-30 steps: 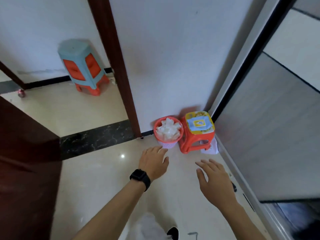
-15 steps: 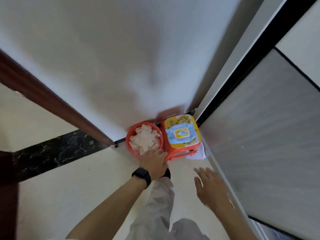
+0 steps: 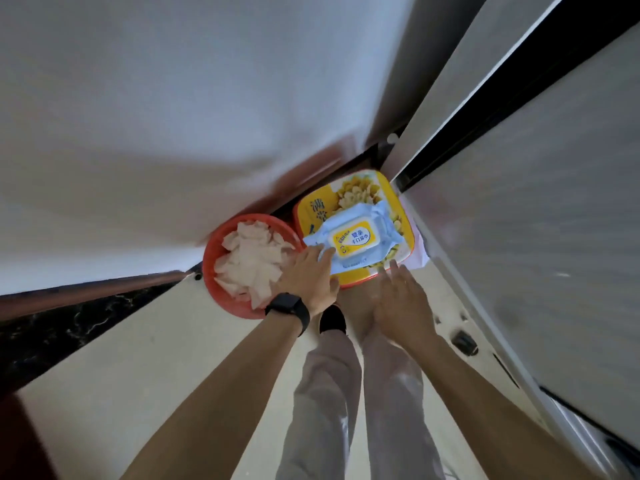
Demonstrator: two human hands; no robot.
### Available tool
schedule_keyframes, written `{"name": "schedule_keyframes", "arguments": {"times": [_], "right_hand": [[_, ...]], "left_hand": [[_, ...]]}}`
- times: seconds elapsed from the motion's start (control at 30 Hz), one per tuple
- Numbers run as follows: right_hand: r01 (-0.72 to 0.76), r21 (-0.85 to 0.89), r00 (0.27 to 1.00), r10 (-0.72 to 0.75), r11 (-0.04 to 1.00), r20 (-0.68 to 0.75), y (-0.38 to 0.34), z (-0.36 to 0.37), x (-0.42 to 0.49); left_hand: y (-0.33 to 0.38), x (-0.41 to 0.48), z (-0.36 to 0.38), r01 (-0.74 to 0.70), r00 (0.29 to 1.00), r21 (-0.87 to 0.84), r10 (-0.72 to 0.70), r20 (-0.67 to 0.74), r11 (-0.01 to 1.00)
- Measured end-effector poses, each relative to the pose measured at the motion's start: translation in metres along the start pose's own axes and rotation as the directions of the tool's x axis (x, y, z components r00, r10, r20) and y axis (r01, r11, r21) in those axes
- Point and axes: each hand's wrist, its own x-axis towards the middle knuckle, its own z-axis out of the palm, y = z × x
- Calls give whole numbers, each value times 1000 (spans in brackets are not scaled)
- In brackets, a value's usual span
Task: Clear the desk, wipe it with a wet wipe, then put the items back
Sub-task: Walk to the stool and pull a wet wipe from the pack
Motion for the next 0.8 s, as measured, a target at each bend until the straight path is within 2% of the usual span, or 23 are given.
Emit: {"name": "schedule_keyframes", "arguments": {"times": [0.2,0.33,0.4,0.5,0.63,0.8], "right_hand": [[109,-56,991,-104,992,84,12,69,56],[143,-97,987,-134,985,91,27,95,60],[147,-112,987,-138,983,83,32,100,61],[149,-147,987,-137,978,87,35,100,65],[167,-114,983,-155,979,103,31,97,62],[167,-74,979,-157,983,127,27,82,61]], "left_hand": [[-17,82,72,-191,973,54,197,-124,980],[-18,111,99,-142,939,177,189,-287,974],[-17,118,101,-147,919,294,241,-313,944],[-19,126,97,-202,896,417,339,-286,886],[-20,127,86,-301,878,479,436,-199,825],[-5,126,80,-309,917,572,398,-34,760]]}}
